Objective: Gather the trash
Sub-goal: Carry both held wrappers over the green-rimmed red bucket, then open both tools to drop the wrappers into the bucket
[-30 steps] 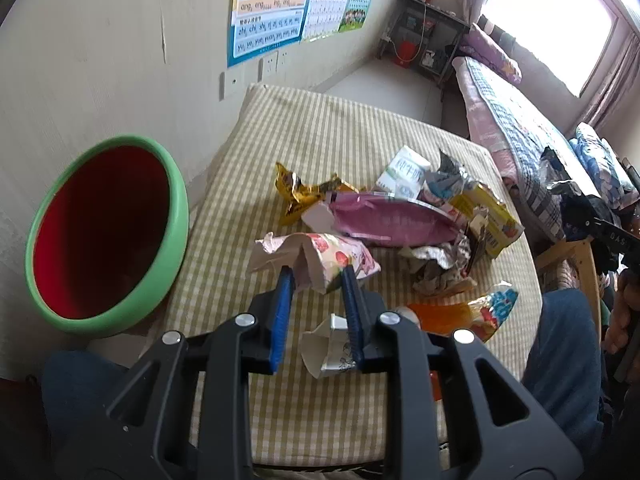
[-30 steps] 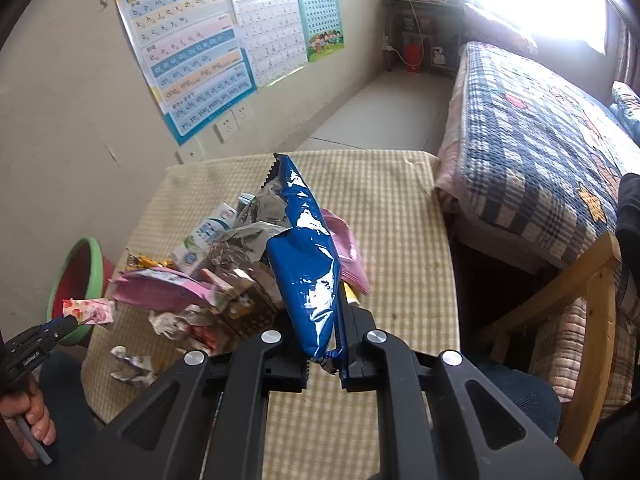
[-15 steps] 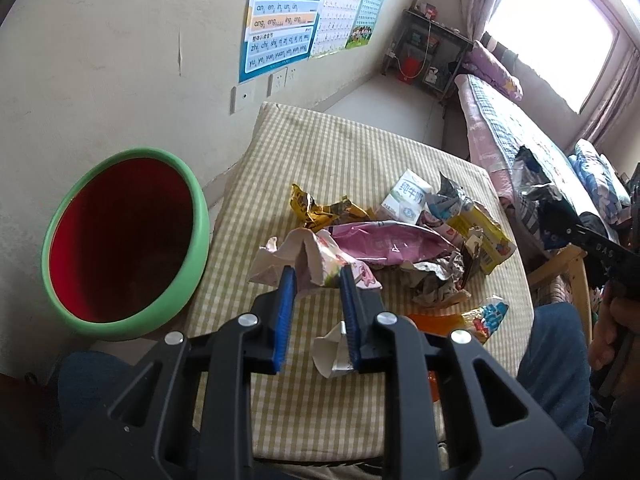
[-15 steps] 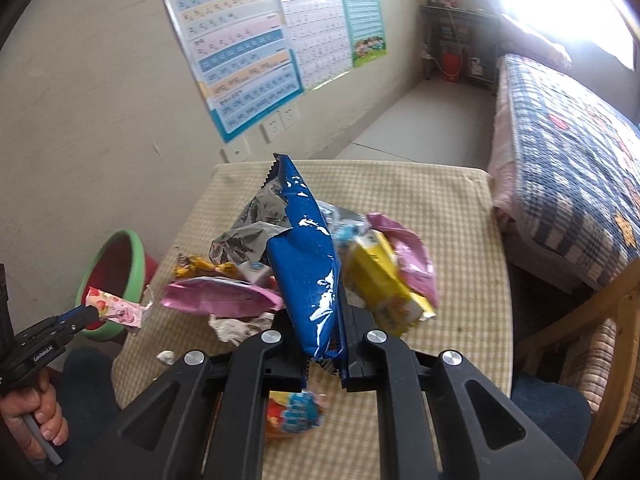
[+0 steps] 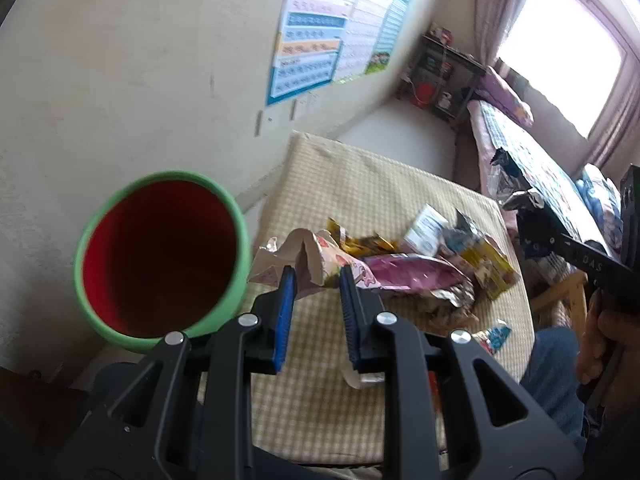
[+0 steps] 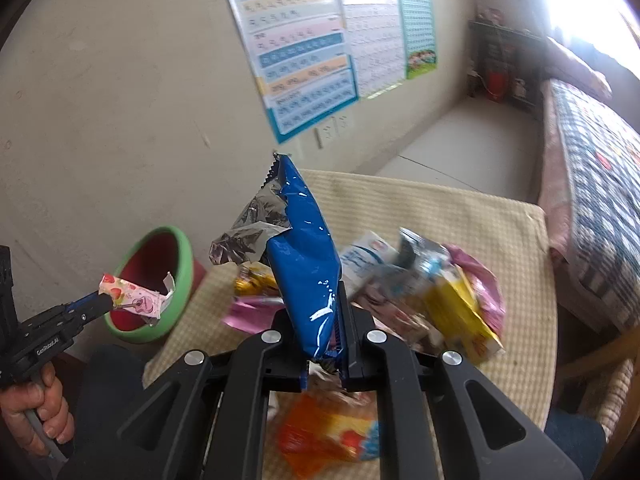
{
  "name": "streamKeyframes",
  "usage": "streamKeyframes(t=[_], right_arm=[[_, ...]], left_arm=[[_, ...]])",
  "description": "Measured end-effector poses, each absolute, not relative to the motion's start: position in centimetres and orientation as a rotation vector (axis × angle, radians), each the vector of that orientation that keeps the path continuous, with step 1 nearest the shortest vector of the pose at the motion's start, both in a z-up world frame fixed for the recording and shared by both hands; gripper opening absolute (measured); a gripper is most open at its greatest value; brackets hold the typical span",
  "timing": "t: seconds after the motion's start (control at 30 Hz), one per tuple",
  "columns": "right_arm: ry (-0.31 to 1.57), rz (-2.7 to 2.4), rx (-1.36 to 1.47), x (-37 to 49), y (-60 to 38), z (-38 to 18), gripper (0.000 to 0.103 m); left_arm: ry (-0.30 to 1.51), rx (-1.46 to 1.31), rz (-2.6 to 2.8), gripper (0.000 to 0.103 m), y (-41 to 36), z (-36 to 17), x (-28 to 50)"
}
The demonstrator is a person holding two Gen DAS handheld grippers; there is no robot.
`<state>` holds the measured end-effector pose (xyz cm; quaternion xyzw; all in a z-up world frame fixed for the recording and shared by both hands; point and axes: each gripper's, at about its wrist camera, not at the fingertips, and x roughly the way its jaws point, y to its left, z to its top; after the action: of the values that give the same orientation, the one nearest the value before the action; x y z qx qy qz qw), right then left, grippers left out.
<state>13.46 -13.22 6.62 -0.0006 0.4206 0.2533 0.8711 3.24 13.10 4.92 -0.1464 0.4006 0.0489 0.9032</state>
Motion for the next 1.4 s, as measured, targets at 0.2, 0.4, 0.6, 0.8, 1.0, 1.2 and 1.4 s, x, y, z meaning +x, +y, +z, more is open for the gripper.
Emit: streamKeyframes(t=[0.2,0.4,0.6,0.8,1.0,1.2,1.4], right_arm=[[0.864,0.619,-0.029,13.6,-8.1,7.1,0.01],[0.873,0.746,-0.076,13.3,-0.9,6.9,0.01],[0.921,0.858,-0.125,12.9,7.0,5.7,0.01],[0.96,0.926,-0.189,12.1,13.6,3.8,0.01],[0.993,0.946,-0.213,12.4,17.2,2.1,0.01],[1.02,0.95,-0.243,12.9,19.4,1.0,0.013],[1.003,0.949,-0.259,12.7,20.0,1.1,0.059]], left_arm=[[0.794,-0.327,0.197,0.022,17.6,5.8,2.2],[0.783,-0.347,0.281,0.022,21.8,5.6,0.9],[0.784,-0.391,0.333,0.022,25.4,4.5,-0.2],[0.79,-0.434,0.361,0.022,27.8,3.3,-1.0],[0.807,-0.476,0.361,0.022,29.7,1.7,-0.9],[0.819,-0.505,0.352,0.024,30.4,0.4,0.0],[0.822,-0.517,0.356,0.072,30.8,-0.6,-0.1]])
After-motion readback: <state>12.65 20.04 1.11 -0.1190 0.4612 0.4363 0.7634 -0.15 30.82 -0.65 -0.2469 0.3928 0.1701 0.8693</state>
